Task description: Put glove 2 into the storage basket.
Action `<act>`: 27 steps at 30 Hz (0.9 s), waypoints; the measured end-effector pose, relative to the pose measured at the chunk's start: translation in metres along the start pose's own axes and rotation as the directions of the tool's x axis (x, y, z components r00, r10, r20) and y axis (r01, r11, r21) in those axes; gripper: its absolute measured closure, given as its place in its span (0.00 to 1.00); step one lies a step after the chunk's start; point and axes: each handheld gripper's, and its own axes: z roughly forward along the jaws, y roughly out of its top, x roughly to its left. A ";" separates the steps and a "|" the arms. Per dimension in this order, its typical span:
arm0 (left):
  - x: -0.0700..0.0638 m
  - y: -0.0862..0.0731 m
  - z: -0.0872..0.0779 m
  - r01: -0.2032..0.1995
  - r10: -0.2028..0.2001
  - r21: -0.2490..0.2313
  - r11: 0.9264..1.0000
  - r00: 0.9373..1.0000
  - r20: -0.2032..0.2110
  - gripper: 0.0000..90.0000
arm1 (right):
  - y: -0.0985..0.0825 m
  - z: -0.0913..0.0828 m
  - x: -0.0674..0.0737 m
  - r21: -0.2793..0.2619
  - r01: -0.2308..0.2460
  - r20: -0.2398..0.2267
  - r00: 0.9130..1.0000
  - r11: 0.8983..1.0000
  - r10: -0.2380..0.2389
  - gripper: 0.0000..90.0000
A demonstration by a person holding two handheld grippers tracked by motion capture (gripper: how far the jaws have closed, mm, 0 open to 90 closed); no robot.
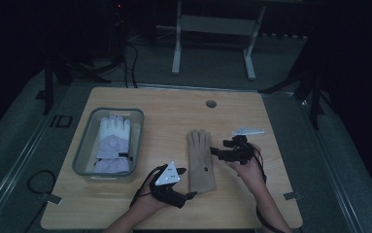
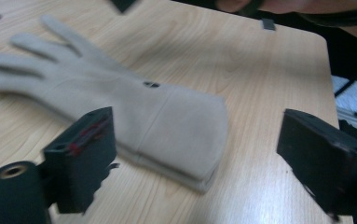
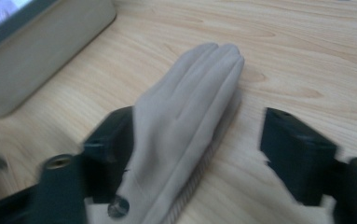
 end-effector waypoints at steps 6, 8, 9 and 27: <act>-0.002 0.013 0.021 -0.059 0.057 0.044 0.997 0.997 0.047 0.18 | 0.008 0.022 -0.009 0.024 -0.079 -0.011 0.997 0.997 0.079 0.32; -0.003 0.015 0.027 -0.077 0.072 0.060 0.995 0.995 0.075 0.20 | 0.007 0.030 -0.013 0.031 -0.101 -0.018 0.995 0.994 0.102 0.30; -0.004 0.016 0.032 -0.089 0.083 0.076 0.993 0.993 0.080 0.22 | 0.007 0.033 -0.014 0.035 -0.106 -0.015 0.994 0.994 0.106 0.29; 0.013 0.002 0.052 -0.096 0.062 0.247 0.964 0.988 0.141 0.42 | -0.011 0.069 -0.013 0.147 -0.041 -0.060 0.997 0.988 0.050 0.56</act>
